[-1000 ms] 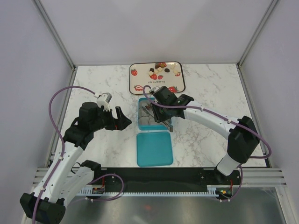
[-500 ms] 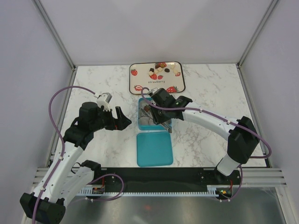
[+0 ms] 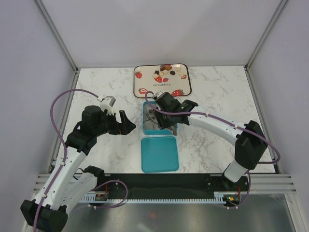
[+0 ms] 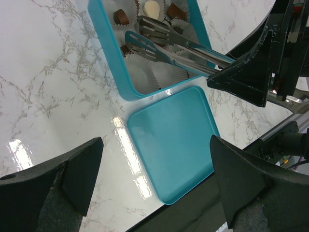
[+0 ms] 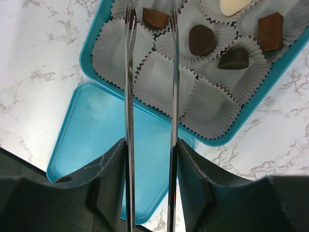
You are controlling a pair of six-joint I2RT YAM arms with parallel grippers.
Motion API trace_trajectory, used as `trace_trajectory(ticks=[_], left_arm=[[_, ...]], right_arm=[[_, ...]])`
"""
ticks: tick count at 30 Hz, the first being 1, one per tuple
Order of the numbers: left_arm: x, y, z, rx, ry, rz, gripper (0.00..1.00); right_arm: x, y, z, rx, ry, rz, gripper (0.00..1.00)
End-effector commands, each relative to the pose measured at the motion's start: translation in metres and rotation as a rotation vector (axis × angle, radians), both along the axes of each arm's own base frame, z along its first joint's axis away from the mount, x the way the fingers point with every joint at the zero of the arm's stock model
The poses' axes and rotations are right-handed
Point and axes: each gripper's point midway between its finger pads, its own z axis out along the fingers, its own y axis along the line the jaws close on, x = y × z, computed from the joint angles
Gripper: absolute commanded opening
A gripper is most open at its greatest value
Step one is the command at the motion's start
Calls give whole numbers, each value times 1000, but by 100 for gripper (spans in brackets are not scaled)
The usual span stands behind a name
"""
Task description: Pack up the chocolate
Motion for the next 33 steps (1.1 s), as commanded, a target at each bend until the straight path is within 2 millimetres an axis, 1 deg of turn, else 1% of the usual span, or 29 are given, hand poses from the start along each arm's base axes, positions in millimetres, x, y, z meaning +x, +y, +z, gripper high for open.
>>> trace_trajectory(ticks=[1, 6, 13, 15, 16, 17, 18, 19, 20, 21, 23, 24, 26, 27, 29, 30, 32, 33], left_arm=[[1, 1, 1, 15, -22, -12, 100], [1, 1, 2, 13, -26, -12, 100], [1, 1, 1, 14, -24, -12, 100], [1, 0, 2, 12, -25, -15, 100], [1, 0, 3, 12, -29, -13, 100], [0, 0, 3, 10, -28, -17, 100], [0, 0, 2, 12, -25, -15, 100], [0, 0, 2, 11, -25, -16, 100], [0, 0, 2, 11, -25, -17, 100], [0, 0, 2, 11, -24, -17, 100], [0, -1, 3, 8, -27, -20, 100], [0, -1, 2, 9, -25, -20, 100], [0, 0, 3, 10, -27, -19, 100], [0, 0, 3, 10, -29, -19, 100], [0, -1, 2, 10, -25, -21, 100], [0, -1, 3, 9, -28, -21, 100], [0, 0, 2, 10, -25, -21, 100], [0, -1, 3, 11, -28, -22, 100]], right_arm=[[9, 6, 14, 11, -42, -9, 51], [12, 9, 22, 19, -51, -4, 51], [17, 23, 60, 87, -92, 30, 51], [20, 22, 67, 86, -106, 34, 51], [24, 23, 74, 89, -124, 32, 51], [27, 21, 76, 80, -137, 28, 51], [36, 17, 75, 60, -151, 19, 51], [45, 14, 80, 57, -172, 3, 51], [52, 10, 81, 51, -180, -10, 50], [67, 4, 83, 49, -189, -32, 50], [85, -2, 87, 53, -200, -55, 50], [102, -6, 89, 53, -212, -81, 50], [121, -10, 91, 38, -243, -101, 50], [137, -12, 88, 31, -254, -121, 50], [153, -12, 82, 17, -260, -133, 50], [168, -11, 76, 10, -262, -145, 50], [183, -11, 71, -14, -280, -159, 51], [197, -10, 66, -23, -288, -173, 51]])
